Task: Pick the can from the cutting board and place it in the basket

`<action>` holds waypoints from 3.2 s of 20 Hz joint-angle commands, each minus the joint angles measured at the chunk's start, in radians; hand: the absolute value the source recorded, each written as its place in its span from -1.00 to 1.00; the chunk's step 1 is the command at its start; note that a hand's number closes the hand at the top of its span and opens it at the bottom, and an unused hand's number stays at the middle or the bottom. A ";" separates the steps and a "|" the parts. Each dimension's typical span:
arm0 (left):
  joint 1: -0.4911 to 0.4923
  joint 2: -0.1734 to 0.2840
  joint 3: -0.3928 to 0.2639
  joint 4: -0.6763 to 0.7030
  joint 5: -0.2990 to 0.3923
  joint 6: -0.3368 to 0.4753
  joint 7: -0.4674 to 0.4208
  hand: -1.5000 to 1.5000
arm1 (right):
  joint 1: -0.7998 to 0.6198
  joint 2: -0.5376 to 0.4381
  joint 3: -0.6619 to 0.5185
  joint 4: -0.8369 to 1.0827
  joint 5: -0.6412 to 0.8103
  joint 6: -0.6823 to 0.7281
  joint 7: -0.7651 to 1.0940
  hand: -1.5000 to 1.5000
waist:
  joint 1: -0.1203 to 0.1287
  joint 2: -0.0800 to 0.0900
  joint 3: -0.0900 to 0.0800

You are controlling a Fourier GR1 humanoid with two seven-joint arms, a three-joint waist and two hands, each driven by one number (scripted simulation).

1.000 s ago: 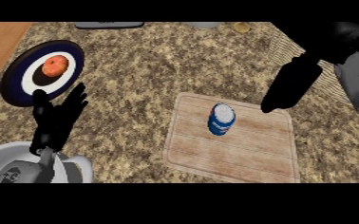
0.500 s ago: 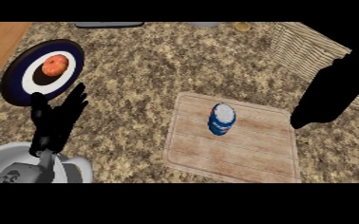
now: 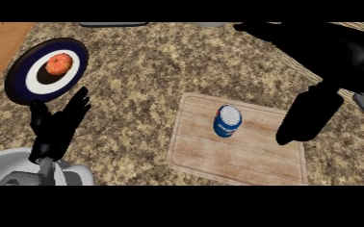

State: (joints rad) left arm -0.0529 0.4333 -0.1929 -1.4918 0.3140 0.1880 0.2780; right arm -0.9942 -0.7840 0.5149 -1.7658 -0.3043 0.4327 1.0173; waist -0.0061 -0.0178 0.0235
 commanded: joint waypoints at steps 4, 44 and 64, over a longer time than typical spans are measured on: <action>0.117 -0.053 -0.048 0.088 -0.028 0.012 -0.008 0.00 | 0.063 0.055 0.073 -0.011 0.115 -0.055 0.064 -1.00 | 0.012 0.019 -0.026; 0.149 -0.062 0.020 0.050 -0.069 -0.052 0.017 0.00 | 0.329 0.297 0.266 0.184 0.528 -0.151 -0.064 -1.00 | 0.024 0.020 -0.025; 0.147 -0.107 0.032 0.067 -0.105 -0.045 0.001 0.00 | 0.325 0.337 0.297 0.290 0.695 -0.163 -0.228 1.00 | 0.026 0.023 -0.025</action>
State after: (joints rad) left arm -0.0107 0.3701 -0.1322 -1.5281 0.2272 0.1276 0.3031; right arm -0.6321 -0.4617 0.7937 -1.4989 0.3425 0.2599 0.8125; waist 0.0082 -0.0087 0.0299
